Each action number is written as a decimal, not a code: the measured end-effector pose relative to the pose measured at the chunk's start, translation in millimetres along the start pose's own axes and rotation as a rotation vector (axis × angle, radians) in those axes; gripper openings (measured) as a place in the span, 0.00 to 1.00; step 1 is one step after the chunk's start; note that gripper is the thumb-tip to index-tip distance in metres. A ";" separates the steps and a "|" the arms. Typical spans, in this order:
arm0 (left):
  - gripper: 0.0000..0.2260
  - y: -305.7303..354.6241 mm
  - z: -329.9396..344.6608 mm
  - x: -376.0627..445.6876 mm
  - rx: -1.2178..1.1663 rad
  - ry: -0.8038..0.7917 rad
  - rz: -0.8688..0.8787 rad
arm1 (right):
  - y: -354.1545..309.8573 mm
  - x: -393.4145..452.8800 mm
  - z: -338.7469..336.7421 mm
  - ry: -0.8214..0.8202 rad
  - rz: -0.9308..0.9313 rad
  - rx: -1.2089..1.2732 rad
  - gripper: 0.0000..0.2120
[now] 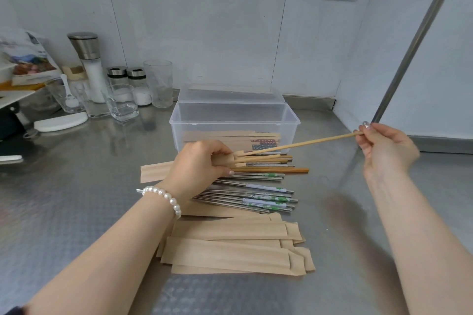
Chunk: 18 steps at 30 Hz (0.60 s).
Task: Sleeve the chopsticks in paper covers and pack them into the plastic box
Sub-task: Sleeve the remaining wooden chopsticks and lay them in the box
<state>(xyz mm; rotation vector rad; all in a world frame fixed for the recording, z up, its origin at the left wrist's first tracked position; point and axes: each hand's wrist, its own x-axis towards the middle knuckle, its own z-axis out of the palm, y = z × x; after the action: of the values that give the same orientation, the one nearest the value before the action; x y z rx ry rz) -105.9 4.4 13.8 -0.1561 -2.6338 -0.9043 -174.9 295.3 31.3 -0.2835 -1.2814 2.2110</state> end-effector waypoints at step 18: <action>0.15 2.5 6.1 -1.1 0.008 -0.005 0.075 | 26.2 -38.5 22.9 -0.573 0.115 -0.579 0.09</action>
<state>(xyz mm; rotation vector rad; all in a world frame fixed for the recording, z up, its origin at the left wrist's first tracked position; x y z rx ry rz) -106.1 10.1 10.4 -0.2539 -2.6170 -0.8698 -163.0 246.8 17.4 0.0827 -2.2643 2.0322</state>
